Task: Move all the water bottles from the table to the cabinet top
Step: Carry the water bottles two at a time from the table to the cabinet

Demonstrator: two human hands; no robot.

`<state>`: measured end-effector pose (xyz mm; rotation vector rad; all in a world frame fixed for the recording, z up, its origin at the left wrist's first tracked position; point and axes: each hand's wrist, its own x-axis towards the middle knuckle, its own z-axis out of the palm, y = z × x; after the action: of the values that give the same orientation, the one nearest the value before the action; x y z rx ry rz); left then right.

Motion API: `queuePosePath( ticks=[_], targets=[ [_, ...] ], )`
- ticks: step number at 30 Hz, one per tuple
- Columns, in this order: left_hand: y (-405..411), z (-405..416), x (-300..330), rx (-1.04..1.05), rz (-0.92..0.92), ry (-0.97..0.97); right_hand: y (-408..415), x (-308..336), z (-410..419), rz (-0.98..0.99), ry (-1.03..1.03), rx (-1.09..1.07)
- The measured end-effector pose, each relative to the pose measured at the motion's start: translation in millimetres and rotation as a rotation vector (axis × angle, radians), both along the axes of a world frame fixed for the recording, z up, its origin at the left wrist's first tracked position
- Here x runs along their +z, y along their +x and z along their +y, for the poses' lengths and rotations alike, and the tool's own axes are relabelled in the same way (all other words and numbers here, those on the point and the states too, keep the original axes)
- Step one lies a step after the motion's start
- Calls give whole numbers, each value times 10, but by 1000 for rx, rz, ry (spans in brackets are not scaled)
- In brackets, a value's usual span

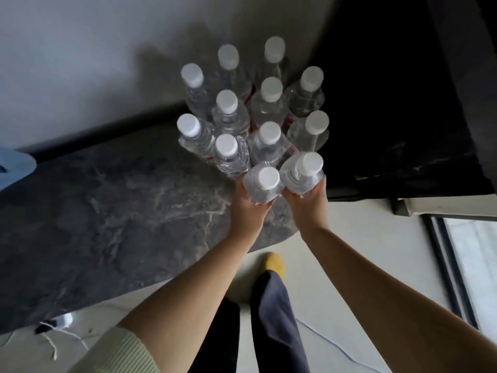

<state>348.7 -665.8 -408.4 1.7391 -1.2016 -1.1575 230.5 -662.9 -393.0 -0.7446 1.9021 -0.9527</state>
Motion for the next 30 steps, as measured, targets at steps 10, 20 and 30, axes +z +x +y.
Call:
queuePosePath(
  ticks=[10,20,30],
  targets=[
    [20,-33,-181,2,5,66,-101,-89,10,33,32,124],
    [253,-41,208,-196,159,249,-145,324,127,-48,86,161],
    [1006,-223,1653,-456,-257,111,-32,1804,578,155,52,138]
  ],
)
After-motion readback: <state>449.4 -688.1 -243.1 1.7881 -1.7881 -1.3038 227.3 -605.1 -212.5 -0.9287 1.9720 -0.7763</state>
